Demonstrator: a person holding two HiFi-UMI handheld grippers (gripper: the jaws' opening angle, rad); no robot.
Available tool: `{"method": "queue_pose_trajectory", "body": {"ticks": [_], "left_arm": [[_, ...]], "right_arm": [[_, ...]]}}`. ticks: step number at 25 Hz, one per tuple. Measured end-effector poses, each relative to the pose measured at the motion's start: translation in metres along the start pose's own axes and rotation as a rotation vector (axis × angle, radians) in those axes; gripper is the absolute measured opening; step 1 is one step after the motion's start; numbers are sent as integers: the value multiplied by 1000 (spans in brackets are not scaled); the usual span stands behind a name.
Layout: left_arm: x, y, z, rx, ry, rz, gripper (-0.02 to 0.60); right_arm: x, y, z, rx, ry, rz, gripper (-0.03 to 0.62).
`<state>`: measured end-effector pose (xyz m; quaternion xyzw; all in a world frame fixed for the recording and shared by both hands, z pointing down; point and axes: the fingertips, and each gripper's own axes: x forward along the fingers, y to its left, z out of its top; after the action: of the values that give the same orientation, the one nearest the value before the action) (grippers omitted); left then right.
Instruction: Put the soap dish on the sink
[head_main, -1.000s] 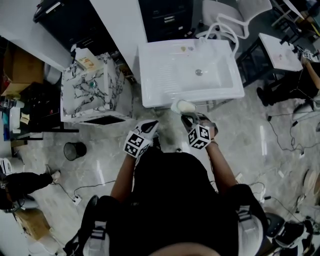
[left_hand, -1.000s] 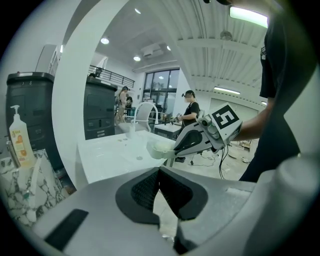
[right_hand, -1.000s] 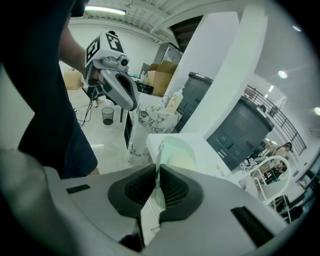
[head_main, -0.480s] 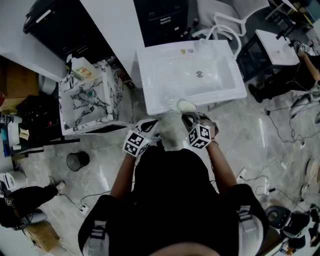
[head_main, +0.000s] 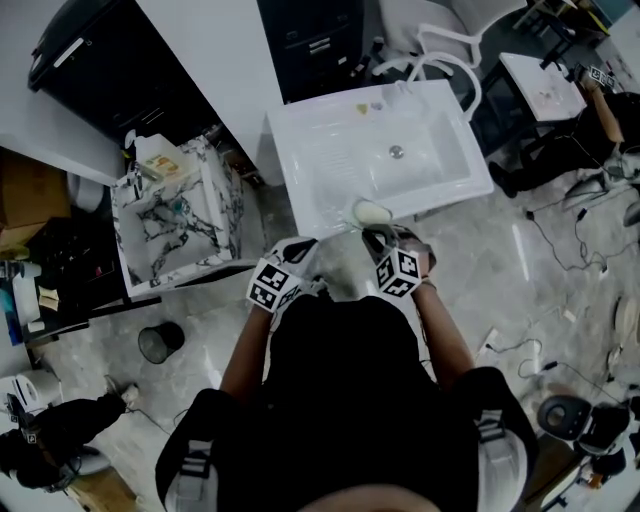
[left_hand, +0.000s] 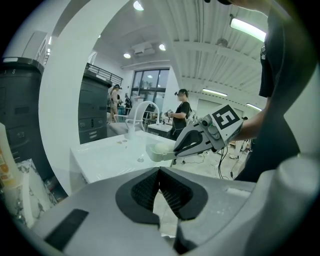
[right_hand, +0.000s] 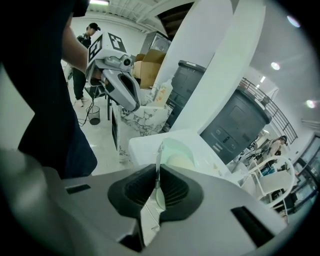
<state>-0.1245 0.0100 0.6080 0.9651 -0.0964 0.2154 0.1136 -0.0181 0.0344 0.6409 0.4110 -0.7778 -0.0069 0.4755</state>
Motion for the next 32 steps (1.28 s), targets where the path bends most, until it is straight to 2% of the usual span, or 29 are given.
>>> {"method": "queue_pose_trajectory", "body": {"ticks": [9,22,32], "left_arm": [[-10,31,-1,2,5,-15,0],[-17,48,2,21,1,-34,0],[-19,55,-4,-12,9,-2,0]], "right_arm": [[22,-4,17,15,13,-17,15],[35,-4,25,16,30,-31,15],[44,-9,28,-5,22,1,15]]}}
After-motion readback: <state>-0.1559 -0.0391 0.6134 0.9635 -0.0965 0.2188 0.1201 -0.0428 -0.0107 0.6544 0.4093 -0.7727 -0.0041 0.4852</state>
